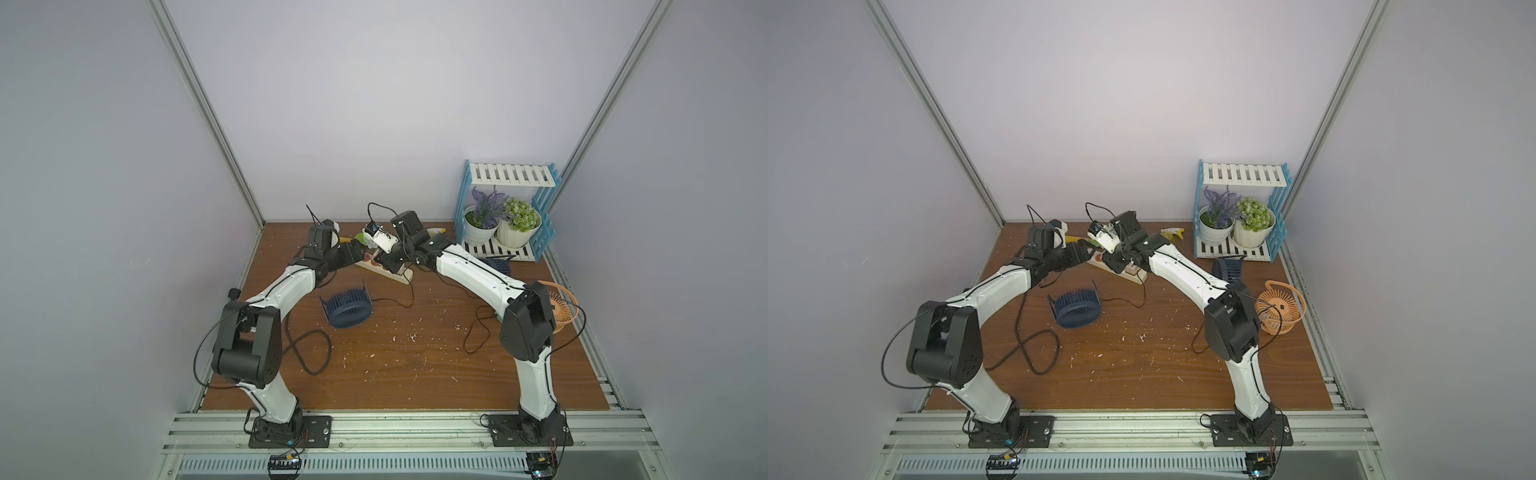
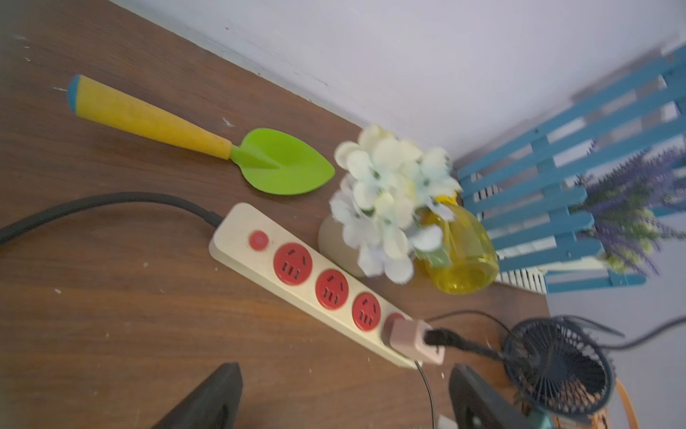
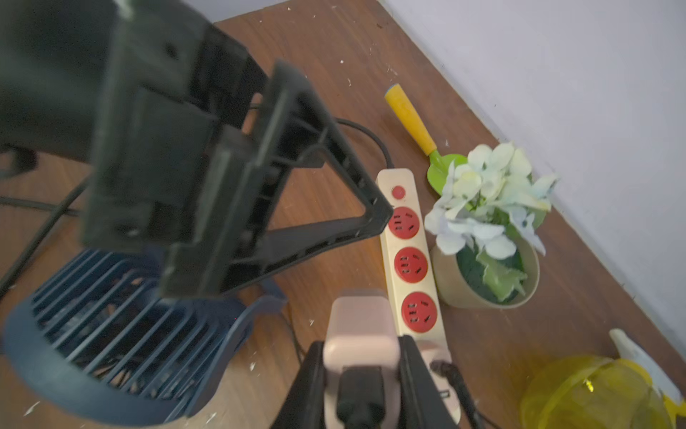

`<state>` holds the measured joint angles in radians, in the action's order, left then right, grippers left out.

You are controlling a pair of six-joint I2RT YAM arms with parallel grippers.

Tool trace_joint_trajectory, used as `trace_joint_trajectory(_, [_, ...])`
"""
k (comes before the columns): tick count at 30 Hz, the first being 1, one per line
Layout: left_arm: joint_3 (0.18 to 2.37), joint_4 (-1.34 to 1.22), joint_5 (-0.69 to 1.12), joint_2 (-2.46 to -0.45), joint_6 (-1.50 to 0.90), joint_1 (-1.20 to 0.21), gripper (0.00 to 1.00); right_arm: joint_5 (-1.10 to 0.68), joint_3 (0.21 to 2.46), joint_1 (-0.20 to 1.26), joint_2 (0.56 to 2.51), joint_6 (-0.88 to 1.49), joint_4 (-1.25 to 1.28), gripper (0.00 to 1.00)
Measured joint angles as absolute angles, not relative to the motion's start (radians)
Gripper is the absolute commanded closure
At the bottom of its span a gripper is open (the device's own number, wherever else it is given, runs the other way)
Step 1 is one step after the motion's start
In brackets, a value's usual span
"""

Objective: Plug the desk fan into the power strip
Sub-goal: Insert the plug into the socket.

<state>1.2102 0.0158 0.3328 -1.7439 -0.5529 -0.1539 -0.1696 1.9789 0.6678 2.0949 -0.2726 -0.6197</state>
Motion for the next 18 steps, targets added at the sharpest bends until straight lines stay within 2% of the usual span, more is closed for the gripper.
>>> trace_joint_trajectory(9, [1.282,-0.064,0.342,-1.956,-0.627,-0.092,0.17,-0.115,2.259,0.667,2.302,-0.345,-0.800,1.00])
trace_joint_trajectory(18, [1.416,-0.034,0.375,-2.087,-0.559,-0.087,0.18,-0.100,2.509,0.654,2.465,-0.404,-0.987,1.00])
